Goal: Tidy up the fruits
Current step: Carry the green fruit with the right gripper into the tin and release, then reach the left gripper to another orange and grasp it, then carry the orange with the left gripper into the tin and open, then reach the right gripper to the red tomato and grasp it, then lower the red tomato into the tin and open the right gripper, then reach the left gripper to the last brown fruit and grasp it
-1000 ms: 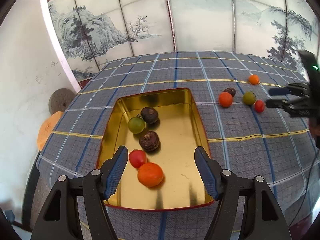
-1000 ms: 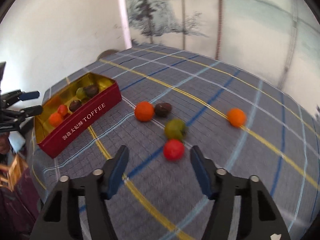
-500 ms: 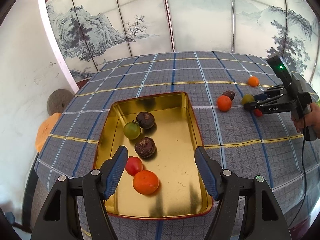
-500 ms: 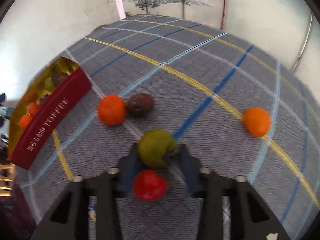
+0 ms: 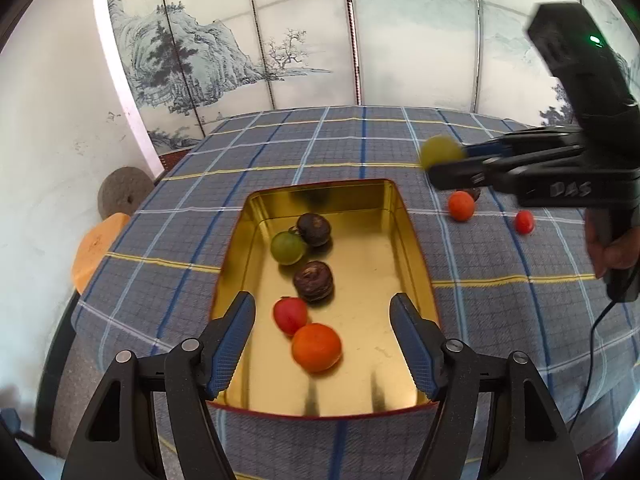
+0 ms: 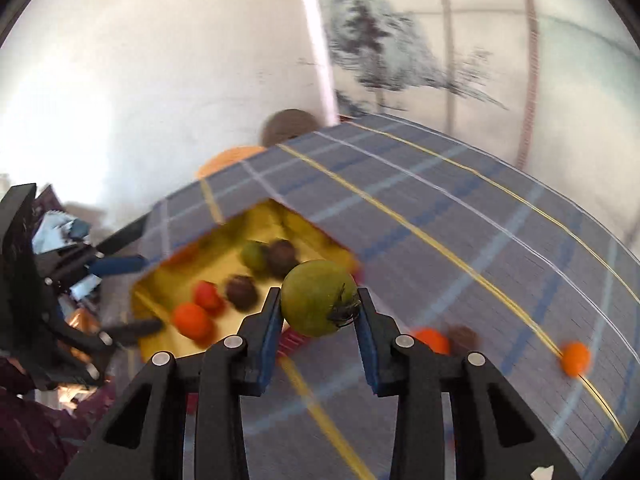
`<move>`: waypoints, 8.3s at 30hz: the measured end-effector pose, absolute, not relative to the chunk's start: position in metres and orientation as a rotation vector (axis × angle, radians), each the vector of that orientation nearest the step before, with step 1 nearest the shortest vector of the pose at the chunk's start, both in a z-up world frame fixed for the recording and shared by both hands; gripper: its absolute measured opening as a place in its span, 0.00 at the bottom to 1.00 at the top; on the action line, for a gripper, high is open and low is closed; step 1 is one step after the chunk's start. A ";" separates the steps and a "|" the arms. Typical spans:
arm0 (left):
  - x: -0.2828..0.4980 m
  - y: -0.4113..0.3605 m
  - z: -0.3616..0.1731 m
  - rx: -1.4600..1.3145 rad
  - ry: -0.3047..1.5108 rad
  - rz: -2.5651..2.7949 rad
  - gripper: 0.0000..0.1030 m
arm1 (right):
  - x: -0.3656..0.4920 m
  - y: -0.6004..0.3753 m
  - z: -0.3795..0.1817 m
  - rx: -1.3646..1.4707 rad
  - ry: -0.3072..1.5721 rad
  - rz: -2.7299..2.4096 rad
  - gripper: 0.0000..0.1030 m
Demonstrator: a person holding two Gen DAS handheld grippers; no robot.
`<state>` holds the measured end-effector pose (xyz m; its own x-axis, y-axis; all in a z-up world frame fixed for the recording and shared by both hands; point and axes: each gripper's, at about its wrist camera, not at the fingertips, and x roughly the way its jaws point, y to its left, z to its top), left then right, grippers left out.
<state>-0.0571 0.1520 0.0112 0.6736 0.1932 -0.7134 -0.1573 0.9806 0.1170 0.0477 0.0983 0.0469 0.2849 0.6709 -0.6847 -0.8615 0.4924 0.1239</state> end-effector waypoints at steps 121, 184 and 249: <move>-0.004 0.107 -0.007 0.156 0.878 0.172 0.34 | 0.044 -0.181 -0.050 -0.069 0.903 0.327 1.00; -0.048 0.154 0.009 0.034 0.830 0.263 0.69 | 0.080 -0.010 -0.001 -0.226 0.811 0.758 0.27; 0.179 0.007 -0.039 0.226 1.033 -0.103 0.68 | 0.027 -0.209 -0.025 0.054 0.726 0.442 0.90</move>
<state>0.1788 0.0065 -0.0394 0.5100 0.0211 -0.8599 0.1909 0.9720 0.1371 0.0266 -0.2094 -0.0252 0.6598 0.4090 -0.6303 -0.3719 0.9067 0.1991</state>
